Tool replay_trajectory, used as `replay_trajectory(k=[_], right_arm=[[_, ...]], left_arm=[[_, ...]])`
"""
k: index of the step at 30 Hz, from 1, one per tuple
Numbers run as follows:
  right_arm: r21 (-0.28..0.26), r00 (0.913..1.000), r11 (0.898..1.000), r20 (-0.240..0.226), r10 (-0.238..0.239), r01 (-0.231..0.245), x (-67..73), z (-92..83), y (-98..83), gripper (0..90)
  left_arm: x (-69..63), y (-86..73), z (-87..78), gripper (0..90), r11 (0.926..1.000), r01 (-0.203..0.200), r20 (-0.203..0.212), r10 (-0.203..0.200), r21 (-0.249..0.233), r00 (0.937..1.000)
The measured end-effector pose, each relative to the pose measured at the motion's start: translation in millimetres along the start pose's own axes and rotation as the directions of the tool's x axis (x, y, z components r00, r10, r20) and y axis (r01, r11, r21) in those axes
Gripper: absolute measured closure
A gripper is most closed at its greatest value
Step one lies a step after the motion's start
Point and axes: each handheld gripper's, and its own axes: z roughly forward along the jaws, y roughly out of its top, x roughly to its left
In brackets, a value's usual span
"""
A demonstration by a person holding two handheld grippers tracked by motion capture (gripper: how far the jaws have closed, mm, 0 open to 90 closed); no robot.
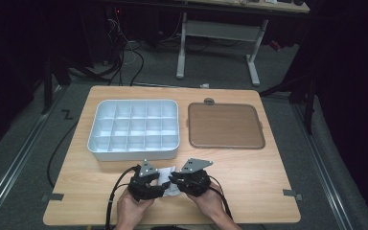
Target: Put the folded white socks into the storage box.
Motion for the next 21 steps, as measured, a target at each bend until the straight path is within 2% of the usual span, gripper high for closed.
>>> replay_trajectory(k=[7, 12, 21], right_arm=[[0.031, 0.9996, 0.999, 0.024, 0.015, -0.016, -9.4, 7.1, -14.0, 79.1], [0.038, 0.9989, 0.999, 0.037, 0.028, -0.03, -15.2, 9.2, -22.5, 78.0], [0.025, 0.998, 0.999, 0.056, 0.029, -0.03, -18.6, 14.5, -31.0, 75.2]], left_arm=[[4.6, 0.5, 7.1, 49.5, 0.9999, 0.015, -0.008, -0.015, 0.008, 0.9998], [7.3, 2.2, 10.8, 51.5, 0.9988, 0.044, 0.004, -0.044, 0.021, 0.999], [9.9, 2.0, 14.4, 52.8, 0.9989, 0.044, 0.003, -0.044, 0.019, 0.999]])
